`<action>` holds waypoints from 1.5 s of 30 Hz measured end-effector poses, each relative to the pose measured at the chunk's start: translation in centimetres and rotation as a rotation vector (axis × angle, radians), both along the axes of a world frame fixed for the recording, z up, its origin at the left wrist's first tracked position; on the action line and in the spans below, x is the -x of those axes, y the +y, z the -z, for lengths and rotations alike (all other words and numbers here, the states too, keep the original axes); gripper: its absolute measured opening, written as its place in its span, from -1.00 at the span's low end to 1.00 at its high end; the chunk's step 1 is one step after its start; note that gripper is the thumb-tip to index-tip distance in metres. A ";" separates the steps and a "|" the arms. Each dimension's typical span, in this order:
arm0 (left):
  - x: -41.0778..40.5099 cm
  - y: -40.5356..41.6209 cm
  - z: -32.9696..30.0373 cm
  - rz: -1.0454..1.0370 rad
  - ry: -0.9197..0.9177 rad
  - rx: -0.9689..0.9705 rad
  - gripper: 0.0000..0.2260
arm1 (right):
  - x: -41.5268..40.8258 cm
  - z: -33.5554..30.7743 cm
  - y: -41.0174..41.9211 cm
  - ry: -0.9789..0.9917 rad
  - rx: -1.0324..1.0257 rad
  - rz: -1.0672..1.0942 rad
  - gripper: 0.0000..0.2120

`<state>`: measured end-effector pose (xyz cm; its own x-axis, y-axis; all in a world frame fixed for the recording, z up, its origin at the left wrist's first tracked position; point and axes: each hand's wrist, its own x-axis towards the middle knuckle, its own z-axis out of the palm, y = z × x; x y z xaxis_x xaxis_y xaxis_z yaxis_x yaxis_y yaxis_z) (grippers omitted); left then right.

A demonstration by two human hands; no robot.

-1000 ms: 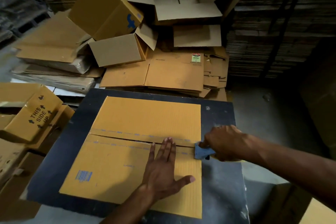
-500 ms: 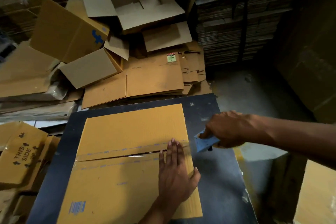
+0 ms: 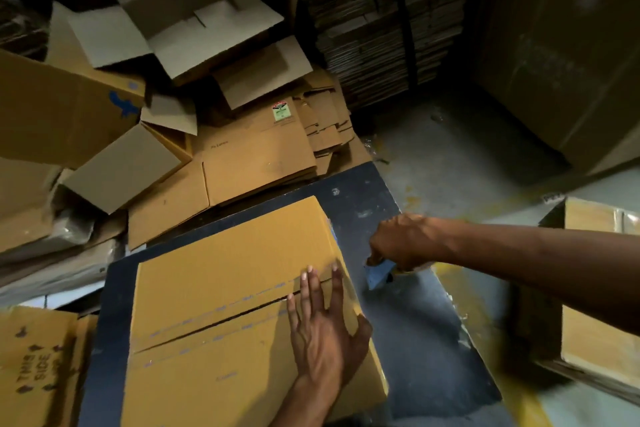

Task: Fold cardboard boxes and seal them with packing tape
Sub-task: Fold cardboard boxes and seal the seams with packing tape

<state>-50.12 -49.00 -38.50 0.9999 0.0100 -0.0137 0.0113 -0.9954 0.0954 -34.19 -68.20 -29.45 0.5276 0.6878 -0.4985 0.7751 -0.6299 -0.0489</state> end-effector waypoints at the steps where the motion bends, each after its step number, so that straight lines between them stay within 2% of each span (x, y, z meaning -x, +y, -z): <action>1: 0.0 -0.1 -0.2 0.021 0.002 -0.025 -0.17 | -0.1 0.6 0.3 0.013 -0.016 0.009 -0.56; 9: -2.1 0.3 -2.1 0.245 0.029 -0.270 -0.36 | -0.2 3.1 3.4 -0.018 0.030 -0.011 -0.65; 12: -2.6 0.4 -2.1 0.258 0.049 -0.299 -0.33 | 1.0 4.9 4.4 -0.066 0.215 -0.053 -0.63; 14: -2.6 0.7 -1.9 0.254 0.059 -0.275 -0.33 | 1.6 7.2 3.3 -0.019 0.298 -0.047 -0.66; 16: -2.6 1.2 -1.5 0.269 0.054 -0.202 -0.32 | 1.0 8.9 0.7 0.139 0.143 0.084 -0.68; 19: -1.9 1.8 -1.0 0.233 0.085 -0.091 -0.12 | -1.0 10.8 -2.3 0.383 -0.075 0.311 -0.52; 21: -1.9 1.9 -1.0 0.195 0.101 -0.057 -0.08 | -1.8 12.5 -3.1 0.476 -0.178 0.481 -0.46; 23: -1.9 1.8 -0.8 0.173 0.124 -0.056 -0.09 | -2.2 13.6 -4.0 0.641 -0.284 0.684 -0.50; 25: -1.8 1.6 -0.6 0.169 0.110 -0.059 -0.13 | -2.2 14.3 -4.7 0.897 -0.455 0.925 -0.62; 26: -1.7 1.6 -0.4 0.169 0.099 -0.053 -0.15 | -2.0 14.8 -4.7 0.950 -0.511 0.984 -0.65; 27: -1.7 1.5 -0.2 0.166 0.091 -0.040 -0.17 | -2.0 15.3 -4.7 0.917 -0.526 0.988 -0.63; 33: -1.8 1.8 0.2 0.173 0.051 0.003 -0.26 | -0.6 16.7 -2.3 0.415 -0.338 0.803 -0.36; 39: -1.7 1.7 0.6 0.108 0.030 0.130 -0.45 | 2.5 16.3 -1.1 0.070 -0.316 0.963 -0.41; 40: -1.7 1.7 0.6 0.103 0.028 0.137 -0.46 | 3.0 16.0 -0.4 -0.010 -0.374 1.003 -0.41; 42: -1.6 1.6 0.7 0.097 0.028 0.148 -0.46 | 3.8 15.3 1.5 -0.073 -0.681 1.097 -0.42; 45: -1.6 1.6 0.6 0.096 0.030 0.147 -0.46 | 4.0 13.6 5.6 0.245 -1.284 1.336 -0.51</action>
